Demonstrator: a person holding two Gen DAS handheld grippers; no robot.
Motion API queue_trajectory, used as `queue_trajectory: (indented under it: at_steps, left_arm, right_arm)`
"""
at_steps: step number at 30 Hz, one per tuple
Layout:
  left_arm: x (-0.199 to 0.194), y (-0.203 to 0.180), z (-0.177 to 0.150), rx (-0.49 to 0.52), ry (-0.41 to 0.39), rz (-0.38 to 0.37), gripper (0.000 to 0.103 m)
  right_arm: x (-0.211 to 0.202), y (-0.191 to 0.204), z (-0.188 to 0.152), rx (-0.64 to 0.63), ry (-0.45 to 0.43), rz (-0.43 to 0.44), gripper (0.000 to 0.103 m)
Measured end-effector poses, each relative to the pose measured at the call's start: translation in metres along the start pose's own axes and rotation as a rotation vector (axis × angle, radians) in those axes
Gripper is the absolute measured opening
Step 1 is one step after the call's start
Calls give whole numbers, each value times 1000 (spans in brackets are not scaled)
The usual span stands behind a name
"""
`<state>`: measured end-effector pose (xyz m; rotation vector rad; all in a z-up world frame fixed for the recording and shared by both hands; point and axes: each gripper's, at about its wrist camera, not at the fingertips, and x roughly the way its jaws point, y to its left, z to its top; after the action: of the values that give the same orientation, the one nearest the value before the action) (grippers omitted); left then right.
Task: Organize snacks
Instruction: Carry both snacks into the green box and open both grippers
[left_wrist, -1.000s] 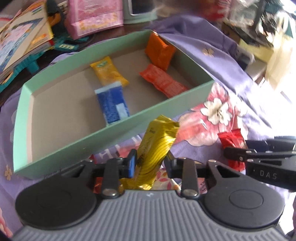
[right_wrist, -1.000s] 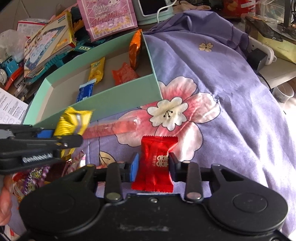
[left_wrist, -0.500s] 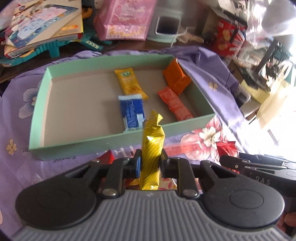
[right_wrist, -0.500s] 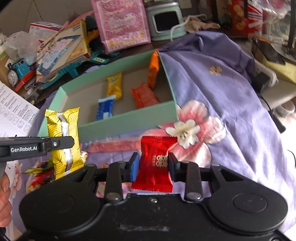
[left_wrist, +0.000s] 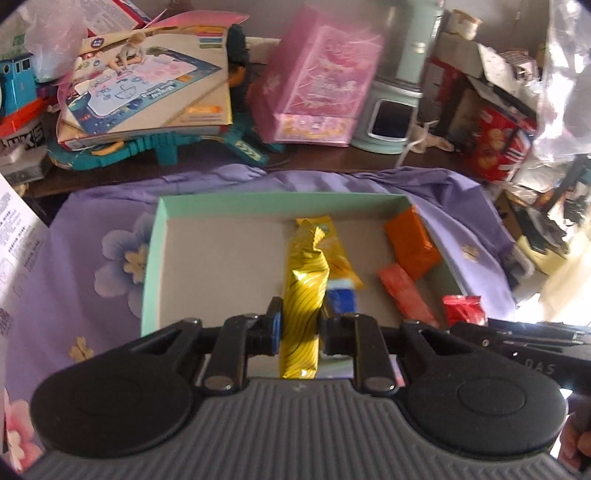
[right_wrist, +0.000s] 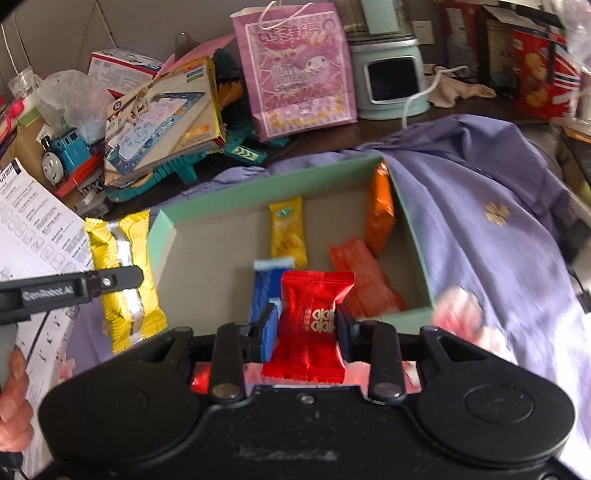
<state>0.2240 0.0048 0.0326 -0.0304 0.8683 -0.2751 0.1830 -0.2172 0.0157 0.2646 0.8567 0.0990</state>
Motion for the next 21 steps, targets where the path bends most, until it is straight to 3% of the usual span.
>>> queue_trajectory:
  at_steps: [7,13,15,16,18,20,21]
  left_arm:
    - [53,4,13,16,77,53,19]
    - [81,4,8,39,120,68,20]
    - [86,5,7,39,132,70,24]
    - [88,6,7,36,139,72,29]
    - [88,7,6,32,135,87,78]
    - [82,6,5,40,99,114,98]
    - [79,6,4,43,90,120,101]
  right_arm:
    - [51,9,26,-5,45,3,32]
    - [77,9,29,6,83,0,33]
    - [81,10,30,9,91,-1,38]
    - [79,9,29,11,92,3,43]
    - [76,11,29,10,75,0,78]
    - [69,11,28,4,46,-10,92]
    - [66,12,28,1,38,-12,93]
